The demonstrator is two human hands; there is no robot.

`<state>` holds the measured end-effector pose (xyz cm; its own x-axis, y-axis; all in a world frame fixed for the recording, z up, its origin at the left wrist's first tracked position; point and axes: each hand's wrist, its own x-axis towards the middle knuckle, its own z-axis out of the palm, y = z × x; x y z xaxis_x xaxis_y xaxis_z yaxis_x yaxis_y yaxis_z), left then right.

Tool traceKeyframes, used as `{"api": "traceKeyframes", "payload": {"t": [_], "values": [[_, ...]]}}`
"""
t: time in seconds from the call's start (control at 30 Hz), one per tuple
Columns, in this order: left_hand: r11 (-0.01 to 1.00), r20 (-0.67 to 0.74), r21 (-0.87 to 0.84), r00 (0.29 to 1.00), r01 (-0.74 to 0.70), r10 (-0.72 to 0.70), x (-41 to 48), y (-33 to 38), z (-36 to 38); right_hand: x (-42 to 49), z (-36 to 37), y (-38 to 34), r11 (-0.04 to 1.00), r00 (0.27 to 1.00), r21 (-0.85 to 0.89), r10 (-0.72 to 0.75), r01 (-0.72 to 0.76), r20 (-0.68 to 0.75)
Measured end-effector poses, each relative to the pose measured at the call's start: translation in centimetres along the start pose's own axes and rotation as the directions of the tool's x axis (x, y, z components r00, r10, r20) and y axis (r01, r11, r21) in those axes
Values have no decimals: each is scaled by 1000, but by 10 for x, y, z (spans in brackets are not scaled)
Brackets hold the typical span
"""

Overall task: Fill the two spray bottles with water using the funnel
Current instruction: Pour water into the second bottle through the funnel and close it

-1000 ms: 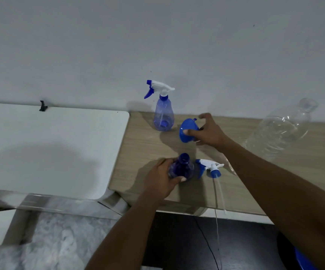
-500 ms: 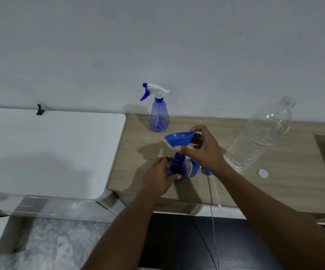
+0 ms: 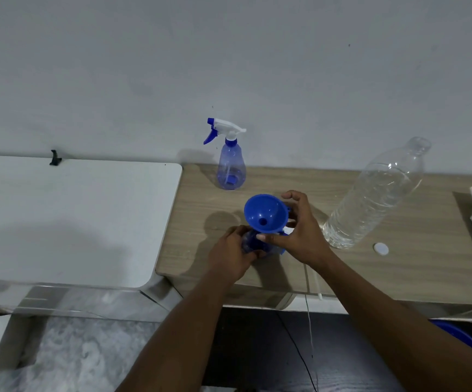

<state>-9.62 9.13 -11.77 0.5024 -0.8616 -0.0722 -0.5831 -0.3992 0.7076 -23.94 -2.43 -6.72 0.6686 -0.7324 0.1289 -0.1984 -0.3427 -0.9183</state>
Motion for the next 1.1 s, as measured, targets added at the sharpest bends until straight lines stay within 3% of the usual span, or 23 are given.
{"api": "traceKeyframes", "payload": {"t": [0.13, 0.23, 0.3, 0.4, 0.47, 0.53, 0.7, 0.9, 1.1], "values": [[1000, 13, 7, 1000, 9, -9, 4, 3, 4, -20, -18, 8, 998, 998, -31, 53, -52, 39], [1000, 11, -15, 1000, 10, -10, 6, 4, 6, -48, -34, 11, 995, 987, -71, 58, -69, -148], [999, 0, -40, 1000, -17, 17, 6, 2, 7, -66, -45, 12, 994, 921, -89, 28, -68, -390], [997, -1, -64, 999, -37, 37, 7, 0, 9, -74, -65, 18, 992, 734, -65, 39, -113, -678], [996, 11, -84, 999, -32, 34, 8, 0, 10, -64, -81, 26, 991, 644, 3, 89, -133, -760], [994, 21, -108, 999, -30, 32, 9, 1, 9, -45, -96, 30, 984, 619, 93, 169, -153, -767], [992, 26, -121, 999, -24, 27, 8, 2, 8, -1, -116, 21, 988, 725, 116, 151, -98, -672], [996, 28, -92, 999, -14, 17, 9, 3, 9, 13, -120, 7, 996, 728, 20, 81, -92, -681], [996, 22, -82, 999, -23, 24, 9, 2, 8, 5, -140, -23, 979, 912, -196, -35, -50, -409]]}}
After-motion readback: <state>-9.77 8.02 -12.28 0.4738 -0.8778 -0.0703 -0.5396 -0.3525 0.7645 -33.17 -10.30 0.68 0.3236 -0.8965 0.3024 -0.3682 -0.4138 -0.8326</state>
